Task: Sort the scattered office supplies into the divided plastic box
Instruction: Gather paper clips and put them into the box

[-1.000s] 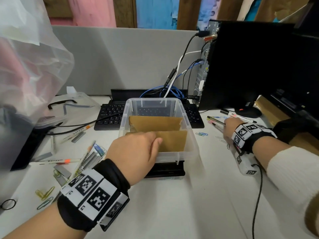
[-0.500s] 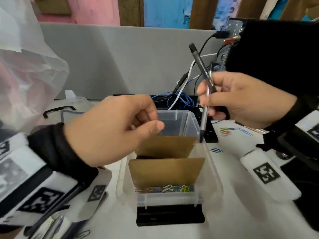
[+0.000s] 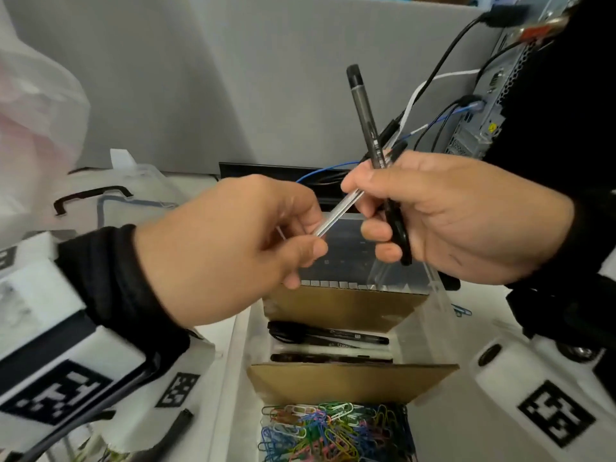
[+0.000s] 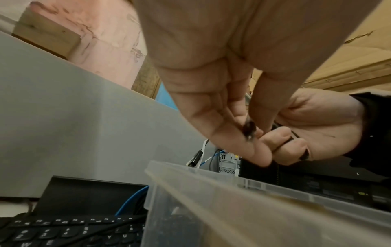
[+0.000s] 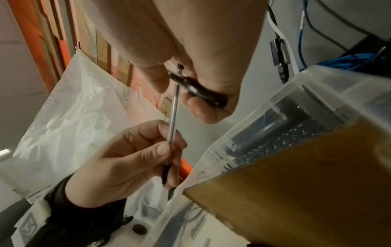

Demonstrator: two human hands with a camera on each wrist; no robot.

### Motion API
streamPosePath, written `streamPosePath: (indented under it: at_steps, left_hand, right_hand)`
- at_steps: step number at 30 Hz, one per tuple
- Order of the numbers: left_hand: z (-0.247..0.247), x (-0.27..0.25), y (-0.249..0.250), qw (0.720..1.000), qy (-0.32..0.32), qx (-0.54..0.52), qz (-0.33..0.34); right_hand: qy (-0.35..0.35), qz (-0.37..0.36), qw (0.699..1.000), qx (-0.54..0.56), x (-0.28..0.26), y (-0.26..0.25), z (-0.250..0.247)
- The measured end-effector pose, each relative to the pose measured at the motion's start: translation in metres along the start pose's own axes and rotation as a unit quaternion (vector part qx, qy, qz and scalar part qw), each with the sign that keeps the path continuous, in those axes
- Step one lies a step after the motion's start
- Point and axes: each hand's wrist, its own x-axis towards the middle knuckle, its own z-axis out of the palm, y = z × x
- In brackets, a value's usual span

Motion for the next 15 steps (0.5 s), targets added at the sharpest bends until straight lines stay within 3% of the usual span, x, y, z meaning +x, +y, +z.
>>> streamPosePath:
  at_steps: [5, 9, 15]
  left_hand:
    - [-0.004, -0.003, -0.009, 0.997, -0.002, 0.081, 0.017]
    - [-0.003, -0.004, -0.008, 0.992, -0.03, 0.124, 0.02]
    - [0.004, -0.002, -0.002, 0.979, -0.083, 0.184, 0.01]
  right_hand:
    - [0.023, -0.002, 1.0, -0.02, 0.001, 0.003, -0.018]
    - [0.05, -0.069, 0.981, -0.174, -0.002, 0.003, -0.034]
    - [0.035, -0.115, 0.977, -0.175, -0.009, -0.003, -0.048]
